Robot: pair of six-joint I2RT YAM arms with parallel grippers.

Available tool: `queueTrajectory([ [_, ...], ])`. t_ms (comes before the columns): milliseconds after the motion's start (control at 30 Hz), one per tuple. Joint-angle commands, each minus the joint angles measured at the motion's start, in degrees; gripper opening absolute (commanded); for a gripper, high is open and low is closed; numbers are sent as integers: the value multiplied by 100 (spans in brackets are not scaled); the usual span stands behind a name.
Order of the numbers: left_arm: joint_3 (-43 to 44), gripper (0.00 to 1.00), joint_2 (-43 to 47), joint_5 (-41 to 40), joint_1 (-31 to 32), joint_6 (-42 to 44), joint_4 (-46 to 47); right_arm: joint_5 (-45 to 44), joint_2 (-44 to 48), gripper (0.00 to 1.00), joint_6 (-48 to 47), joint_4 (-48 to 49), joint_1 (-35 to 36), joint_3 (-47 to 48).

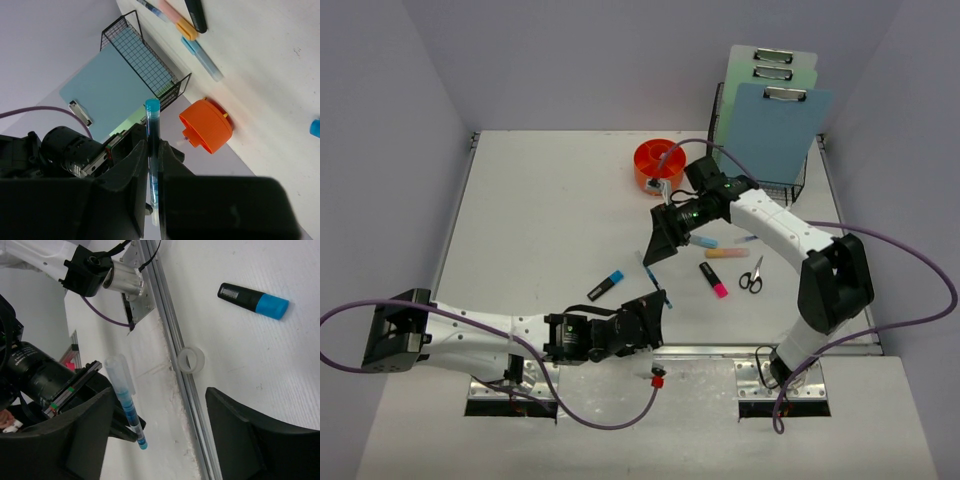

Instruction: Organize the desk

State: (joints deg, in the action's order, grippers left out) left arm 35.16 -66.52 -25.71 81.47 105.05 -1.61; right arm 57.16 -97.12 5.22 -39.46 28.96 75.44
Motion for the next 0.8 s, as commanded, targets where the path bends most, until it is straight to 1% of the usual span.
queueTrajectory([
  [0,12,0,137,213,88,127,-91,117,-244,63,-165,-218,133,608],
  [100,-9,0,157,268,88,113,-155,128,-325,53,-257,-377,171,804],
  [133,-9,0,150,288,88,106,-169,115,-352,47,-366,-520,225,859],
  [167,-9,0,142,294,88,92,-173,99,-366,44,-439,-615,259,929],
  [233,-9,0,139,305,83,81,-187,113,-398,43,-580,-752,326,987],
  [333,-14,0,131,312,79,50,-217,129,-409,37,-769,-882,374,990],
  [433,-10,0,139,302,79,-11,-272,155,-448,26,-903,-1081,421,1055],
  [533,-18,0,148,283,79,-46,-308,149,-495,18,-1099,-1331,479,1175],
  [600,-32,1,162,277,79,-125,-303,109,-538,8,-1160,-1482,496,1279],
  [633,-44,12,181,287,79,-195,-266,76,-556,3,-1174,-1504,496,1336],
  [667,-44,52,211,332,79,-274,-212,36,-566,1,-1184,-1509,496,1391],
  [700,-60,82,235,350,79,-344,-137,-1,-582,0,-1189,-1512,494,1471],
  [733,-95,99,253,339,79,-403,-38,-36,-605,0,-1190,-1512,488,1582],
  [767,-139,100,262,280,79,-431,51,-105,-623,0,-1164,-1504,471,1671],
])
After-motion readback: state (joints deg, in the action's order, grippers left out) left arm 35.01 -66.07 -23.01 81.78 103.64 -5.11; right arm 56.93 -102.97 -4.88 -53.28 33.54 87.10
